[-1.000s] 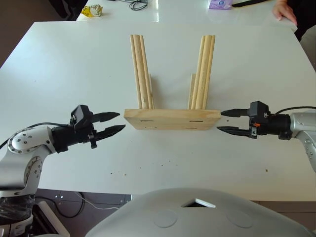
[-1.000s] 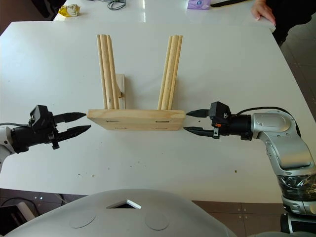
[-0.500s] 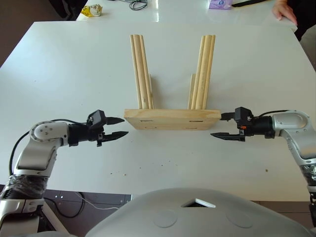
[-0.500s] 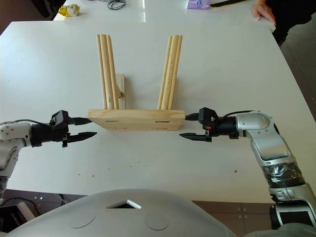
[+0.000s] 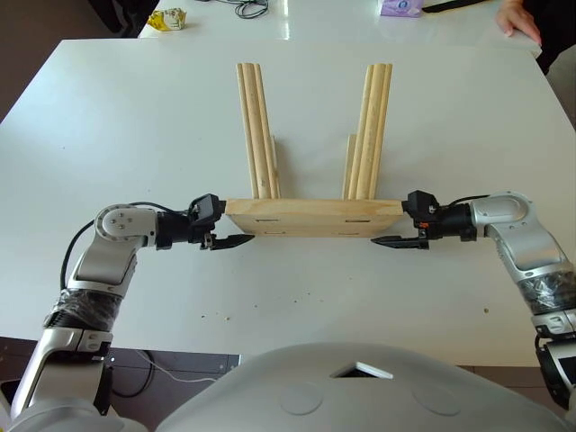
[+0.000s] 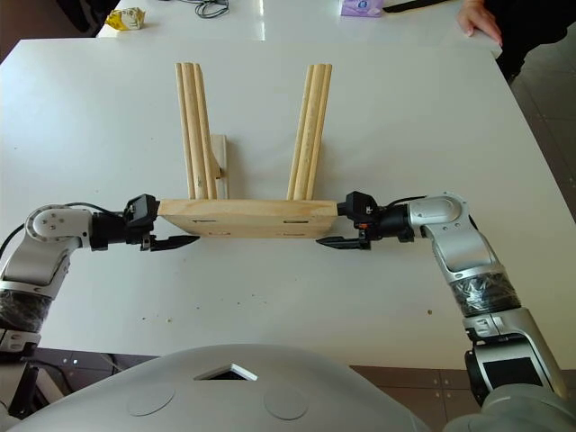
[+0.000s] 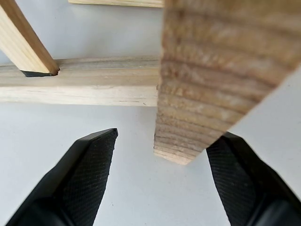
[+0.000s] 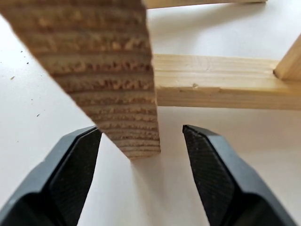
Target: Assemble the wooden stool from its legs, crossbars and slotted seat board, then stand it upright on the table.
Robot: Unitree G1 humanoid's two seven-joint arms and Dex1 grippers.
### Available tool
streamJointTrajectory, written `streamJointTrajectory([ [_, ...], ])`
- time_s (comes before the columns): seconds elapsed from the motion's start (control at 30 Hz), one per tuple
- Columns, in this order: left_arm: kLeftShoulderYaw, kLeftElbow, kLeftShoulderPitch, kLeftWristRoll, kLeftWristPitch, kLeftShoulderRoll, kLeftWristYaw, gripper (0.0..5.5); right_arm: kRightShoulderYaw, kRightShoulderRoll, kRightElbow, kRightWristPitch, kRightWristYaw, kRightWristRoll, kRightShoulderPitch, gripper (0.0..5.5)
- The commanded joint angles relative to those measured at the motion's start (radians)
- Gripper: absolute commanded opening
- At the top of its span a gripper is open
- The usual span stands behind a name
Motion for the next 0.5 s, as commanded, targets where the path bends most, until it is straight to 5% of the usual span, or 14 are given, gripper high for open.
streamJointTrajectory([
  [0.03,-0.021,0.027,-0.022,0.018,-0.030,-0.011,-0.013,3.33,0.011,0.018,0.033,-0.019,0.000,-0.018,-0.031,3.17],
  [0.27,-0.029,0.043,-0.011,0.020,-0.060,-0.017,-0.033,3.33,0.005,0.019,0.056,-0.030,0.013,-0.024,-0.028,3.17],
  [0.5,-0.024,0.064,-0.023,0.020,-0.074,-0.036,-0.010,2.78,0.011,0.025,0.047,-0.025,0.031,-0.018,-0.021,2.20],
])
